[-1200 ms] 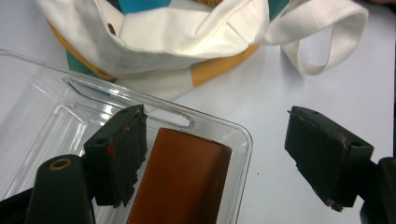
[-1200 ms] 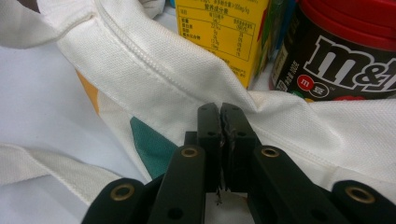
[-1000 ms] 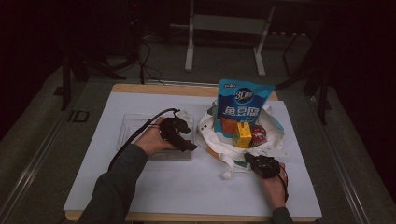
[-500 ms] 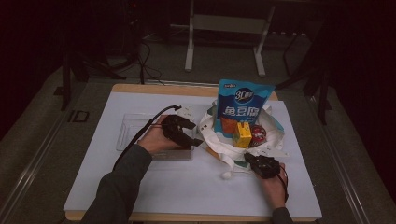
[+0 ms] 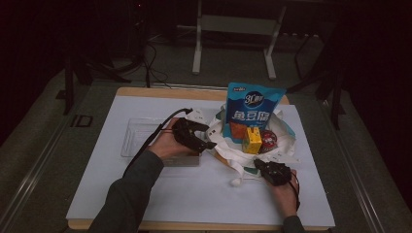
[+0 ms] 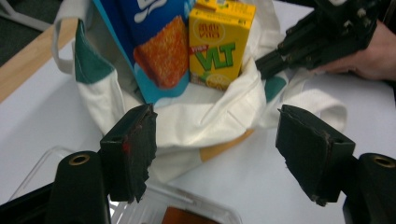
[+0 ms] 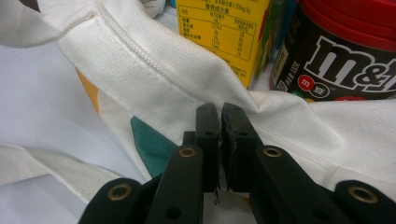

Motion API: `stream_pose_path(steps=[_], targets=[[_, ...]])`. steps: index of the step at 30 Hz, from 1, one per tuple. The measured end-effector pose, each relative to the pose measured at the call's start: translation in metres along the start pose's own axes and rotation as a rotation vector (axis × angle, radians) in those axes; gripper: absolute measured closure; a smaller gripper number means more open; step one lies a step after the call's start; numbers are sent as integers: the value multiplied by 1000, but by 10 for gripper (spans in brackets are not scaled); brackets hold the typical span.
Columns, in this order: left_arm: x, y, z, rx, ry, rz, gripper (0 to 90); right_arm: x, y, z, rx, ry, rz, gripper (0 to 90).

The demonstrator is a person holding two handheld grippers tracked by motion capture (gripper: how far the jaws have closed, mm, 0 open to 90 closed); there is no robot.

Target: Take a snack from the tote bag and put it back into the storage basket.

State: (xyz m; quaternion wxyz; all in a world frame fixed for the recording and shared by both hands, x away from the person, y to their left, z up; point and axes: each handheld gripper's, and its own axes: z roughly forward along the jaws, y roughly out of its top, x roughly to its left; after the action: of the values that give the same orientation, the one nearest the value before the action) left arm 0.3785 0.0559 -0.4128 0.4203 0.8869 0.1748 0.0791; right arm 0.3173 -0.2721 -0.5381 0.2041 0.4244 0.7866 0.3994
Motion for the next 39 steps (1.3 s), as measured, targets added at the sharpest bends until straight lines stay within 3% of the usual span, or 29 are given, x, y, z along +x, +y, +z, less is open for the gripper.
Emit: stream_pose_path(steps=[15,26,34,39], targets=[[-7,15,17,-15,-13,6,330,1,0,0,-3,-4,-8,844],[-9,25,32,-37,-51,-13,259,1,0,0,-2,-6,-14,842],[-12,30,46,0,-64,17,200,2,0,0,-2,-4,-16,836],[-13,33,53,6,-62,14,200,2,0,0,-2,-4,-15,836]])
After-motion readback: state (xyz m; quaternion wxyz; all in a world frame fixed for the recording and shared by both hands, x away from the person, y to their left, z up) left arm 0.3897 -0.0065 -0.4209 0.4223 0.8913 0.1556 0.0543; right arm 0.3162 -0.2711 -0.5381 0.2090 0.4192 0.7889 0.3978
